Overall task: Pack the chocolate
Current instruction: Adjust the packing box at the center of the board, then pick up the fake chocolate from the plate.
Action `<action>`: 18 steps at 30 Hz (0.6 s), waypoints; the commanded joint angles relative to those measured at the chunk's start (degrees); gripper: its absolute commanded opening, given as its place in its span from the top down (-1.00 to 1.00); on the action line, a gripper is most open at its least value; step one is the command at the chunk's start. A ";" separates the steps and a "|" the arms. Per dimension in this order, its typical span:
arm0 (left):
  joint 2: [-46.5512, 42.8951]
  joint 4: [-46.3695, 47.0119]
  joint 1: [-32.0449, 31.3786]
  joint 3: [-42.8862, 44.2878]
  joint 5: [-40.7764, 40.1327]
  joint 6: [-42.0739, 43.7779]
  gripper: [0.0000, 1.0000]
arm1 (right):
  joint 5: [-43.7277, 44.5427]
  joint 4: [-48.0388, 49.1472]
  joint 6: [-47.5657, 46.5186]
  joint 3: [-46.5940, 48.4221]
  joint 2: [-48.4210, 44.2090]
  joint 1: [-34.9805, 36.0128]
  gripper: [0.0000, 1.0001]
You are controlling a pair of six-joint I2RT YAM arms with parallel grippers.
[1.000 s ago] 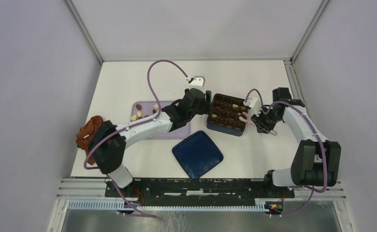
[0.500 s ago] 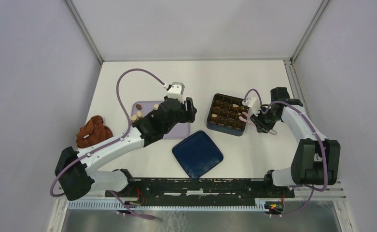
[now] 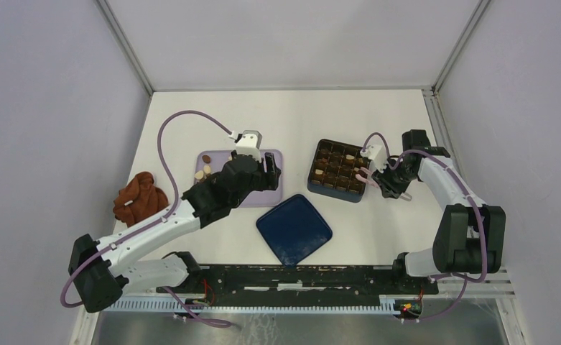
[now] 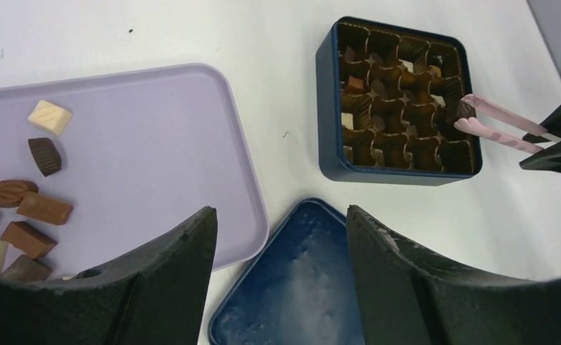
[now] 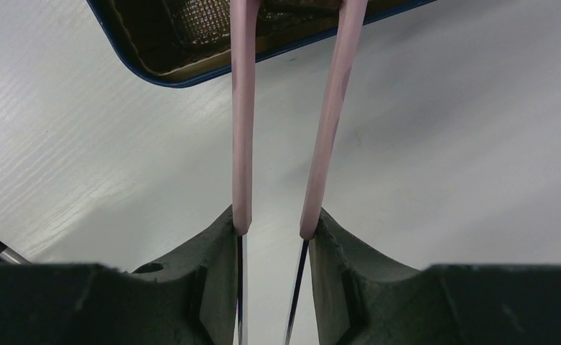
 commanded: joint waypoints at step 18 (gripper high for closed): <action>-6.22 -6.31 -0.13 -0.43 -2.01 -0.89 -0.49 | -2.07 -1.12 1.03 2.56 0.19 0.74 0.13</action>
